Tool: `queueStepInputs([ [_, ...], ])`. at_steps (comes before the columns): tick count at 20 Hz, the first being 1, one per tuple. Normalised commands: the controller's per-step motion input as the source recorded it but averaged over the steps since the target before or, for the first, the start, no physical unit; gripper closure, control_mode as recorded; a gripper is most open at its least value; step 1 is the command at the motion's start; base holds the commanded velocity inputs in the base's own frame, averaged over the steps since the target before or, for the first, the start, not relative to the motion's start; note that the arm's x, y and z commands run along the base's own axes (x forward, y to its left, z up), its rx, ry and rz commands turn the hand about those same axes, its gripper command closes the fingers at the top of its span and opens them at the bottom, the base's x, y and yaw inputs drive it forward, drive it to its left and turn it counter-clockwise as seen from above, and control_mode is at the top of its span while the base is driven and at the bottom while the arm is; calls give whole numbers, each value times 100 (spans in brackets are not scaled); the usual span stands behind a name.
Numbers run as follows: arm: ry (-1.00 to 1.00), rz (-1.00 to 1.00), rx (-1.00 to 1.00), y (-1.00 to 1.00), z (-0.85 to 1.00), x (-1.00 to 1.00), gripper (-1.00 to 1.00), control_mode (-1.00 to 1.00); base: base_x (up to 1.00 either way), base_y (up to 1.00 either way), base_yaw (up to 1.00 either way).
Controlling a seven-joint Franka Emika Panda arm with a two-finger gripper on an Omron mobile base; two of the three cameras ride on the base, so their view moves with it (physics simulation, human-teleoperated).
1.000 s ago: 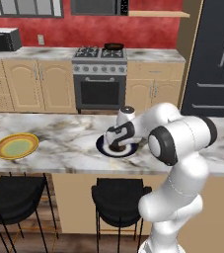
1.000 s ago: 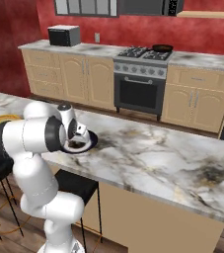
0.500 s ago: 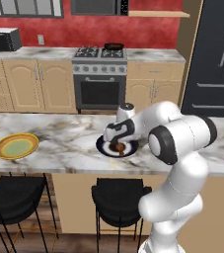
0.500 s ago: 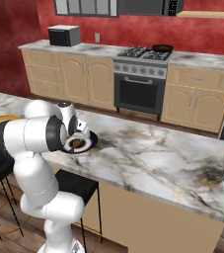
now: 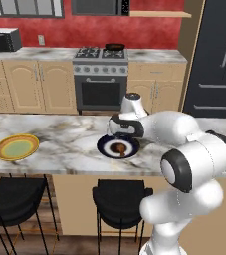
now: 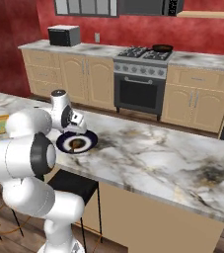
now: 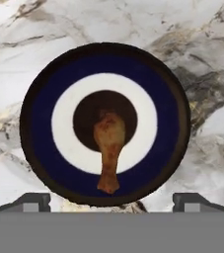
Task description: Take the chicken drumsticks from the pan and place one on each plate on the dining counter.
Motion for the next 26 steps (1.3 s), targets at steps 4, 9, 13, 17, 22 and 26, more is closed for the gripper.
queueStepInputs([
  [4,-20,-6,0,-18,0,-100,-100,-100,0,0,0],
  [9,-11,-4,0,-29,4,-93,-100,-100,0,0,0],
  [13,-1,-1,0,-31,11,-75,-100,-100,0,0,0],
  [17,0,0,0,-22,8,-48,-100,-100,0,0,0],
  [22,0,0,0,-3,0,-9,-100,-100,0,0,0],
  [26,0,0,0,0,0,0,-100,-100,0,0,0],
])
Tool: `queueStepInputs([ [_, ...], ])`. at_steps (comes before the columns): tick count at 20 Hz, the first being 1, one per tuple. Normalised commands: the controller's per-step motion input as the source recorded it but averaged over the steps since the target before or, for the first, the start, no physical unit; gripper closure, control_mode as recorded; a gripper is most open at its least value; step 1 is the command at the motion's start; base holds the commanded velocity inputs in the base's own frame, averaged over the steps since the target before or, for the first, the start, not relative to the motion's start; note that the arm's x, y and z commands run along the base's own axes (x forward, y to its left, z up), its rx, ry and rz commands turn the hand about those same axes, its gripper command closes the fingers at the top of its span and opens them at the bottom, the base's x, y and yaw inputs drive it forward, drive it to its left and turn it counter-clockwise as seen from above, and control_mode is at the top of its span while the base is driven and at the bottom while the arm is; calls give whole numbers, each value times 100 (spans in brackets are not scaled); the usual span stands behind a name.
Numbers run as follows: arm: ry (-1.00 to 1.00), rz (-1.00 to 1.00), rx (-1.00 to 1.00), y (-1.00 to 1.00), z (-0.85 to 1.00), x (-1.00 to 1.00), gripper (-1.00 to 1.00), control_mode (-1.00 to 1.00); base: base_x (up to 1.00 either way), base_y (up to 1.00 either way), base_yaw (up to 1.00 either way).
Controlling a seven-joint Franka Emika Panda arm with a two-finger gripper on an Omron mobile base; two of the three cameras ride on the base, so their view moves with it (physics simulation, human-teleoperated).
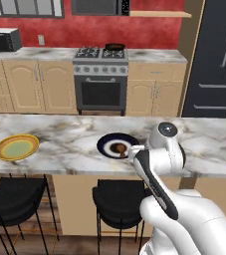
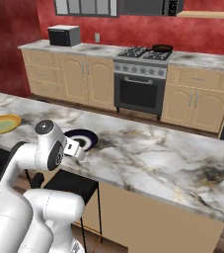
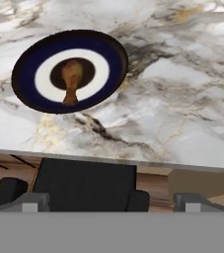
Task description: Take the chicken drumsticks from the pan and place one on each plate on the dining counter.
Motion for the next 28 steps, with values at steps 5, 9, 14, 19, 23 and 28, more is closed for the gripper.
queueStepInputs([
  [5,-1,0,3,-1,0,-16,-100,100,-10,-3,0],
  [9,0,0,0,0,0,0,-100,100,-43,-51,-23],
  [14,0,0,0,0,0,0,-100,100,-35,-80,-13],
  [19,0,0,0,0,0,0,-100,100,-13,-98,-13],
  [23,0,0,0,0,0,0,-100,100,-1,-100,-9],
  [28,0,0,0,0,0,0,-100,100,0,-100,-4],
])
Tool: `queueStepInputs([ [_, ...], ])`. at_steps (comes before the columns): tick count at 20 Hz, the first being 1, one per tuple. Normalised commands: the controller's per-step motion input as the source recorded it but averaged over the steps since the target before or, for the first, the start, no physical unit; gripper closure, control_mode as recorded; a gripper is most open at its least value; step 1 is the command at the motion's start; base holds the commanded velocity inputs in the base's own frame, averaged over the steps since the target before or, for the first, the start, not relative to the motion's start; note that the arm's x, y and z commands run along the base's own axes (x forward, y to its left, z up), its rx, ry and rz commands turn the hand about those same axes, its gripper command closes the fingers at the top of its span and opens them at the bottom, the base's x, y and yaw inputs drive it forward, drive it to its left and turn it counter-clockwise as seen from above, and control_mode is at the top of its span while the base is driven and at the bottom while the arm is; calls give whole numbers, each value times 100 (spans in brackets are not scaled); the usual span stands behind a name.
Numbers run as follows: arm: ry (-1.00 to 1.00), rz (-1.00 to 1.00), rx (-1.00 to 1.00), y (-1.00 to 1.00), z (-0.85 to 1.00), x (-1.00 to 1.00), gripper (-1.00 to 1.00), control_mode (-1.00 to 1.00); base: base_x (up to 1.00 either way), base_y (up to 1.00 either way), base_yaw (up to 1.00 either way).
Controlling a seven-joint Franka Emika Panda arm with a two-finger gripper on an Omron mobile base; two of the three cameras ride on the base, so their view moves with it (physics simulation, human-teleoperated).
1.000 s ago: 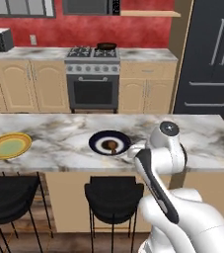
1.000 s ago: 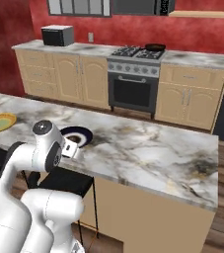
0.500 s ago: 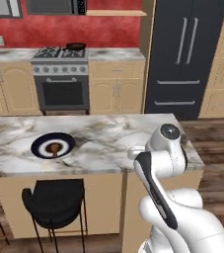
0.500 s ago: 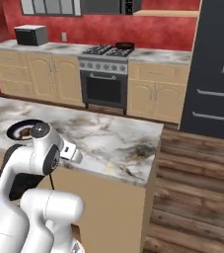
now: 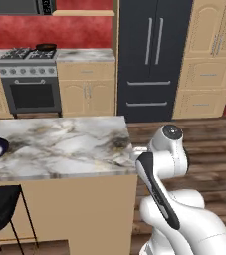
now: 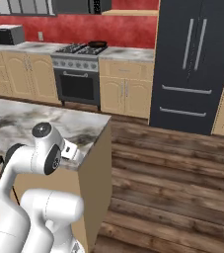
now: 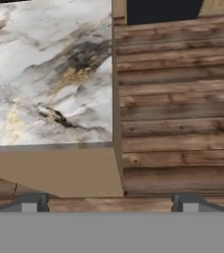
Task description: Take the chicken drumsticks from the pan and place one on each plate on the dining counter.
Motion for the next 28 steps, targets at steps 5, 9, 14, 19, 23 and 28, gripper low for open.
queueStepInputs([
  [5,0,0,0,0,0,0,-100,100,1,-100,0],
  [9,0,0,0,0,0,0,-100,100,43,-90,0],
  [14,0,0,0,0,0,0,-100,100,94,-61,0],
  [19,0,0,0,0,0,0,-100,100,100,-45,0],
  [23,0,0,0,0,0,0,-100,100,100,-42,1],
  [28,0,0,0,0,0,0,-100,100,100,-27,11],
])
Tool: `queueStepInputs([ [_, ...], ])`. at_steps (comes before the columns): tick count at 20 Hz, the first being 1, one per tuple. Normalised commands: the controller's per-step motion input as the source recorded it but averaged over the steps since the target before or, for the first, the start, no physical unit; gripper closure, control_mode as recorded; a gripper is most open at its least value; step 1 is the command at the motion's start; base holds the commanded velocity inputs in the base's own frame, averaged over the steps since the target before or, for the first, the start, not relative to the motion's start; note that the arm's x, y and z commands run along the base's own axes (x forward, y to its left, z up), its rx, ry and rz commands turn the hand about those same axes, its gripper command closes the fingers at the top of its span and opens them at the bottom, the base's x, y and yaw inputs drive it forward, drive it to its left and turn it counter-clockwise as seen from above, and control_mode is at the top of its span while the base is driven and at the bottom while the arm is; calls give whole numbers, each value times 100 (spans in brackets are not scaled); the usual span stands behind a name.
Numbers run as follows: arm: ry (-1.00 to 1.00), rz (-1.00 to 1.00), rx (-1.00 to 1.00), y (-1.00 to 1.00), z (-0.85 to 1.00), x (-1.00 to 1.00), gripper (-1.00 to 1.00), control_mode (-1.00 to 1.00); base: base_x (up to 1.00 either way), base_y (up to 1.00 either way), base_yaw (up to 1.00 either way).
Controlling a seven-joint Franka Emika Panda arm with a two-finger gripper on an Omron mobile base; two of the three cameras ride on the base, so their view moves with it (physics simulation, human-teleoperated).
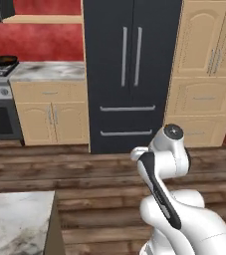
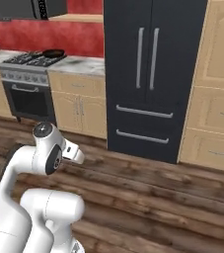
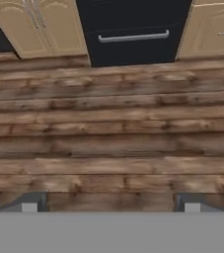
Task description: Take the chicken drumsticks from the pan and place one on each plate on the dining counter.
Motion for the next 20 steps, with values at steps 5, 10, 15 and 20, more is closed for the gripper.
queueStepInputs([
  [5,0,0,0,0,0,0,-100,100,100,-11,25],
  [10,0,0,0,0,0,0,-100,100,100,-3,37],
  [15,0,0,0,0,0,0,-100,100,100,-1,54],
  [20,0,0,0,0,0,0,-100,100,100,0,49],
])
